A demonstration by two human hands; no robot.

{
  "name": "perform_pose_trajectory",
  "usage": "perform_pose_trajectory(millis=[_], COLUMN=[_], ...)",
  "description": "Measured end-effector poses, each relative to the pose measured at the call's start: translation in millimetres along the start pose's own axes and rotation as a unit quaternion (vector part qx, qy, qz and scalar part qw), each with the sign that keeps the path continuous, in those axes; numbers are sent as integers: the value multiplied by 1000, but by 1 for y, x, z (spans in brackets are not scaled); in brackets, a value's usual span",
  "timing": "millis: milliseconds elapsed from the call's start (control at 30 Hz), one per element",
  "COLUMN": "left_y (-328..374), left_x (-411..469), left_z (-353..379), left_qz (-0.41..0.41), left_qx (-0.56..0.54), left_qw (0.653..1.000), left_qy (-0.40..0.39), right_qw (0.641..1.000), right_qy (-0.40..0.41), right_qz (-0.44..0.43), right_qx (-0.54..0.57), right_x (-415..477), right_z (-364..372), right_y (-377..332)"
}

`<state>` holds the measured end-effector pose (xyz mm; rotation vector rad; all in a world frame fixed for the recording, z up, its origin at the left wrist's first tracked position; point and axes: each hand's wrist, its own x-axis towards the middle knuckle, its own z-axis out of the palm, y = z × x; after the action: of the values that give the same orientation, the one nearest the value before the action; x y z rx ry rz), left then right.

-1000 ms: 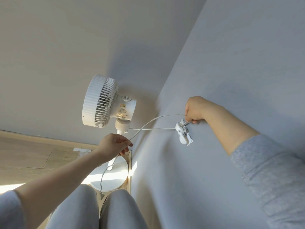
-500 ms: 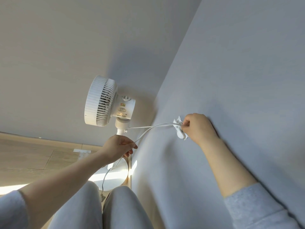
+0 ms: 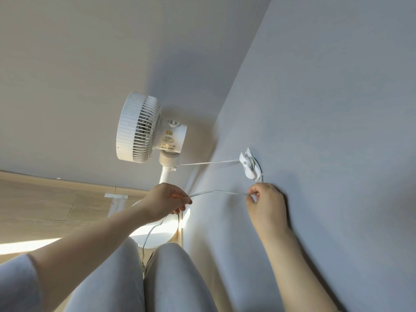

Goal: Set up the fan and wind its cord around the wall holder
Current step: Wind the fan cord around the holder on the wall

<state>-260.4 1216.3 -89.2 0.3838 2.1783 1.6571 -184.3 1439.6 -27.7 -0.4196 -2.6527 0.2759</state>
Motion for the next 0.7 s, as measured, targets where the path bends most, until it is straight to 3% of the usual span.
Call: perform_pose_trajectory(millis=[367, 700], left_y=[-13, -14], left_x=[2, 7], left_z=[-3, 5], left_qz=[-23, -31], left_qx=[0, 13], left_qw=[1000, 999], left_qy=[18, 9], right_qw=[999, 996], right_qy=[8, -86], right_qz=[-23, 28], right_qx=[43, -20], right_x=[-7, 5], right_z=[17, 37], right_y=[-2, 2])
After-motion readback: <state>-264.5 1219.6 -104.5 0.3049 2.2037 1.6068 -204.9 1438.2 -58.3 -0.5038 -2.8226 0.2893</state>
